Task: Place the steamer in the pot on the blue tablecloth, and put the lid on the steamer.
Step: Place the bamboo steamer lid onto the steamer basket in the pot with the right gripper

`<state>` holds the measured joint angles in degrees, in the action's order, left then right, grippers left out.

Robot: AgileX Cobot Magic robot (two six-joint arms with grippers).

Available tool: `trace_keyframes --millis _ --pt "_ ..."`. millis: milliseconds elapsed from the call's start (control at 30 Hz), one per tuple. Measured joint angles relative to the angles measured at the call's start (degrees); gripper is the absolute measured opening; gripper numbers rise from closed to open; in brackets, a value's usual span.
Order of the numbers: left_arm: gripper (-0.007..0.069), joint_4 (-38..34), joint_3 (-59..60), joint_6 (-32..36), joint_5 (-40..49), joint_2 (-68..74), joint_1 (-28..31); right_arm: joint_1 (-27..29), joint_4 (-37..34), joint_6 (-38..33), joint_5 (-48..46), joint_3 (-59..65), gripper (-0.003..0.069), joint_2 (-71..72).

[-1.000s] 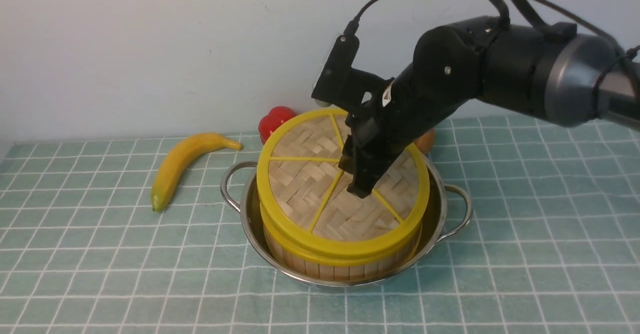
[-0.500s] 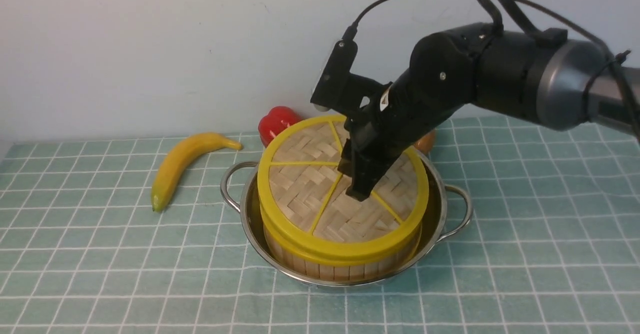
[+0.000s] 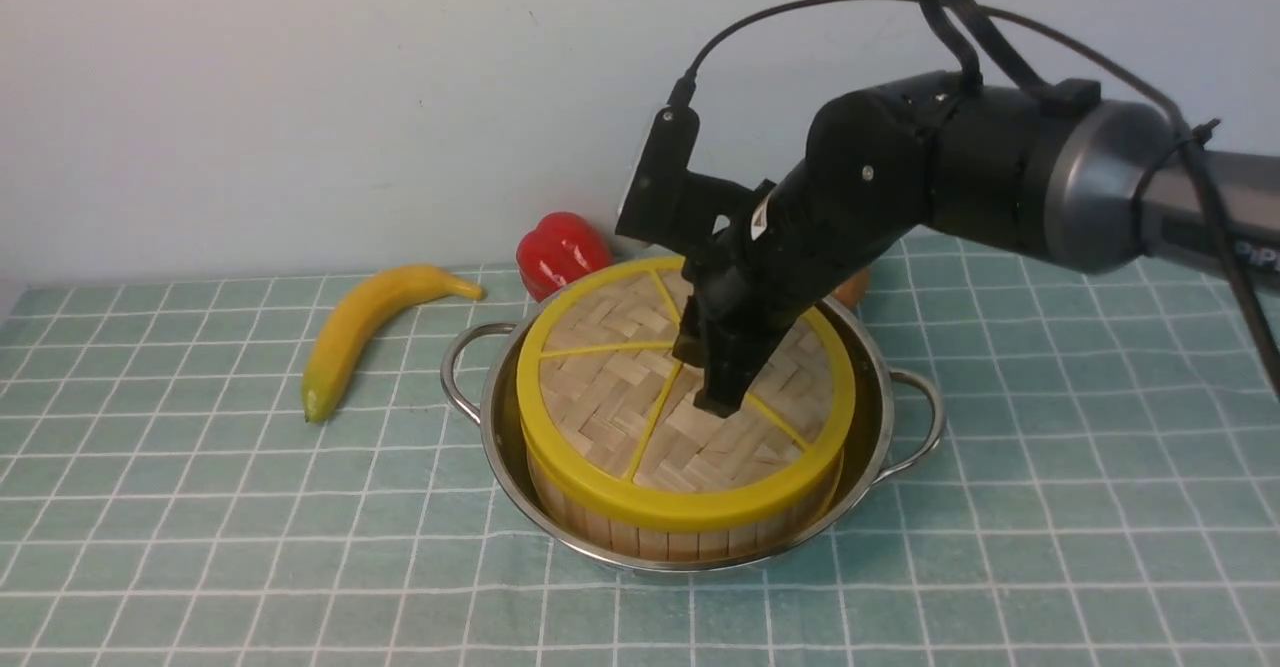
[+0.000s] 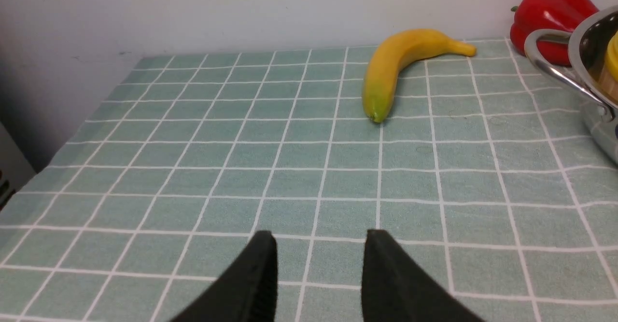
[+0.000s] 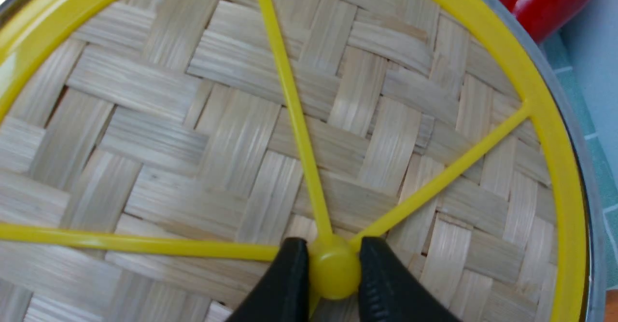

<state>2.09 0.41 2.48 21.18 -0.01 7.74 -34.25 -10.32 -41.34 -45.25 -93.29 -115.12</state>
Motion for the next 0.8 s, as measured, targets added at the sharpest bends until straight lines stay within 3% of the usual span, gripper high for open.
trace_keyframes --millis 700,800 --pt "0.0243 0.0 0.0 0.0 0.0 0.0 0.0 0.0 -0.1 -2.4 1.2 0.0 0.0146 -0.3" --pt "0.0243 0.0 0.0 0.0 0.0 0.0 0.0 0.0 -0.1 -2.4 1.5 0.0 0.0174 -0.3"
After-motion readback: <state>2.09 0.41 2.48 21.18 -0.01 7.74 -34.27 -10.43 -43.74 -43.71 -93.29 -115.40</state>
